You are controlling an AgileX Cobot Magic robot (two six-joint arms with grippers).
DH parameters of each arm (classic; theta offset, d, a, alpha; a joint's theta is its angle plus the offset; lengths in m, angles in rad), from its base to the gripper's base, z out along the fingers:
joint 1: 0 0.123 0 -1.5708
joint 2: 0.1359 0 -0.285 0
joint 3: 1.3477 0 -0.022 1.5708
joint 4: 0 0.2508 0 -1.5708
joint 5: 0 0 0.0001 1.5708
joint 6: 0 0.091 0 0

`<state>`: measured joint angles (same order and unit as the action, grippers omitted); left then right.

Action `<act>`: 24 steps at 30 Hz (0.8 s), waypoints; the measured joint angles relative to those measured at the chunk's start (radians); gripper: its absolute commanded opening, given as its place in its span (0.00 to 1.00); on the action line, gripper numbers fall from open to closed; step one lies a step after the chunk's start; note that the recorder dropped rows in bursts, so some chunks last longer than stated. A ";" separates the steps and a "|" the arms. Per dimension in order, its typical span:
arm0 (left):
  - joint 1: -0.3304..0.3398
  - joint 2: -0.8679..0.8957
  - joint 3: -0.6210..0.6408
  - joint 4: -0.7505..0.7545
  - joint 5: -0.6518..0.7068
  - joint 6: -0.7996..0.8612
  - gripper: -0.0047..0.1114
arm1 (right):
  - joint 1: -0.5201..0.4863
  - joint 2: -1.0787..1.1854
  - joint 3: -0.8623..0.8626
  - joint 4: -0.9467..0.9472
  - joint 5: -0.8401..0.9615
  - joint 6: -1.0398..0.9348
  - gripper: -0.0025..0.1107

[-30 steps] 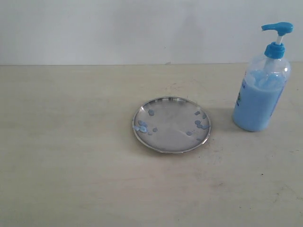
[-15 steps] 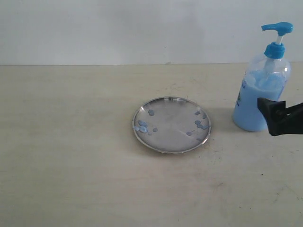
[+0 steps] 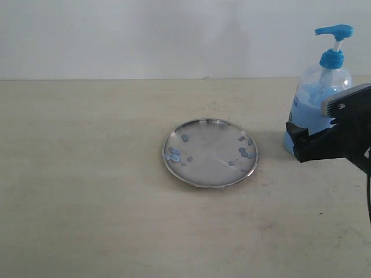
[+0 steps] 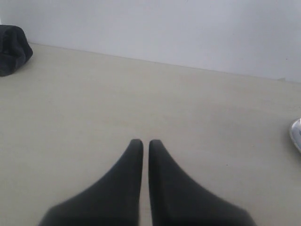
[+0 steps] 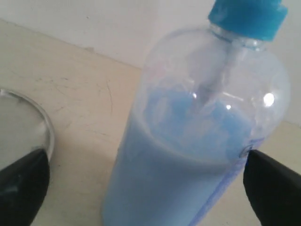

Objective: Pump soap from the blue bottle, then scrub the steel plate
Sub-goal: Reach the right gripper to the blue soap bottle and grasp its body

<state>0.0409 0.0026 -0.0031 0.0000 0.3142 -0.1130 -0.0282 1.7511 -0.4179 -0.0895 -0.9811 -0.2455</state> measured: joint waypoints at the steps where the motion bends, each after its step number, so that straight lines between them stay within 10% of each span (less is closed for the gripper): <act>1: 0.000 0.000 0.000 0.000 0.000 0.000 0.08 | 0.000 0.020 -0.016 0.008 -0.002 -0.021 0.94; 24: 0.000 0.000 0.000 0.000 0.000 0.000 0.08 | 0.004 0.263 -0.307 0.174 -0.080 -0.070 0.94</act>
<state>0.0409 0.0026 -0.0031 0.0000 0.3142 -0.1130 -0.0245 2.0142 -0.7254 0.0843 -1.0613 -0.3151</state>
